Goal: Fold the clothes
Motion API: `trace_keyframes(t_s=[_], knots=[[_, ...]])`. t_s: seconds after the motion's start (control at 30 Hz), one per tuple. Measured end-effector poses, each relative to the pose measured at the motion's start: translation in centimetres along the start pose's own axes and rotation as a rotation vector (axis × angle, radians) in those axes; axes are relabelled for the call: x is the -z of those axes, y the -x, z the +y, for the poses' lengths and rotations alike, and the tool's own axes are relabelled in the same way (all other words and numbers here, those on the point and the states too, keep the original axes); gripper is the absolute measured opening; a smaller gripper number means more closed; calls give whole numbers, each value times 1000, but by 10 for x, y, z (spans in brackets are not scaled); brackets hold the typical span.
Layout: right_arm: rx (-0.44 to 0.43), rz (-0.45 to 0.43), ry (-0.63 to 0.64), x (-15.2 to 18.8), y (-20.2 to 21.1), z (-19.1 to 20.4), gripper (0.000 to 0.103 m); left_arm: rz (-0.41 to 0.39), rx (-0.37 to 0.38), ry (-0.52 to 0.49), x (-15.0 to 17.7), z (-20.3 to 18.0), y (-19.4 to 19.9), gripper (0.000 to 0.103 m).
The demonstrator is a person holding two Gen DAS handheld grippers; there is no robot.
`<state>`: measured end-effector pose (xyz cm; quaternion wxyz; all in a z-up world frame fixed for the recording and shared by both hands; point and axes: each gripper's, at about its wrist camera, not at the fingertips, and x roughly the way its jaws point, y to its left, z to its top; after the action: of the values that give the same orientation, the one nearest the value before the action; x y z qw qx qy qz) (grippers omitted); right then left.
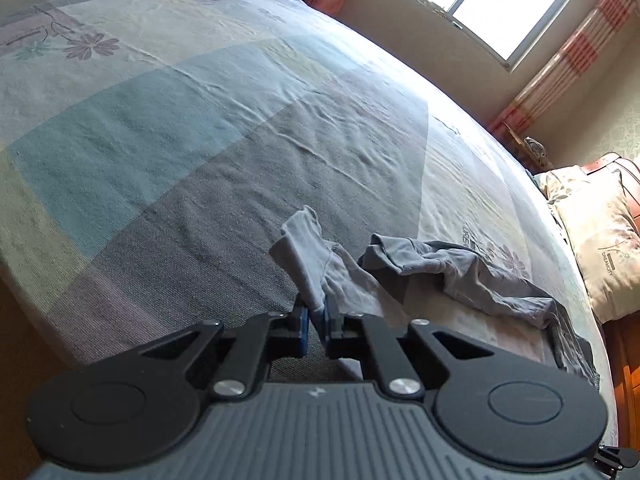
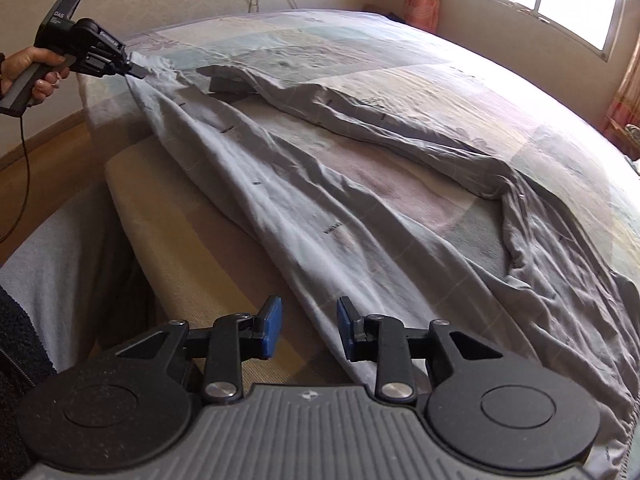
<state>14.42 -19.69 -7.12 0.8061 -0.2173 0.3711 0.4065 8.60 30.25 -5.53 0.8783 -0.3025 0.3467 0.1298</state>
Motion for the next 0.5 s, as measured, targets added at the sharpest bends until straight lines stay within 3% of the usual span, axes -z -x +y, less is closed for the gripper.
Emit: trace_keyframes(t_s=[0.2, 0.3, 0.4, 0.43, 0.5], knots=[[-89, 91, 113, -12, -31, 10, 33, 22, -17, -3, 0, 0, -1, 6], [-9, 101, 152, -13, -29, 11, 30, 28, -18, -4, -4, -1, -5, 6], [-135, 62, 119, -15, -17, 14, 29, 35, -19, -11, -7, -2, -9, 6], [-132, 74, 139, -14, -20, 19, 28, 37, -19, -11, -8, -2, -10, 6], [-31, 124, 202, -10, -33, 26, 28, 41, -19, -5, -9, -2, -13, 6]])
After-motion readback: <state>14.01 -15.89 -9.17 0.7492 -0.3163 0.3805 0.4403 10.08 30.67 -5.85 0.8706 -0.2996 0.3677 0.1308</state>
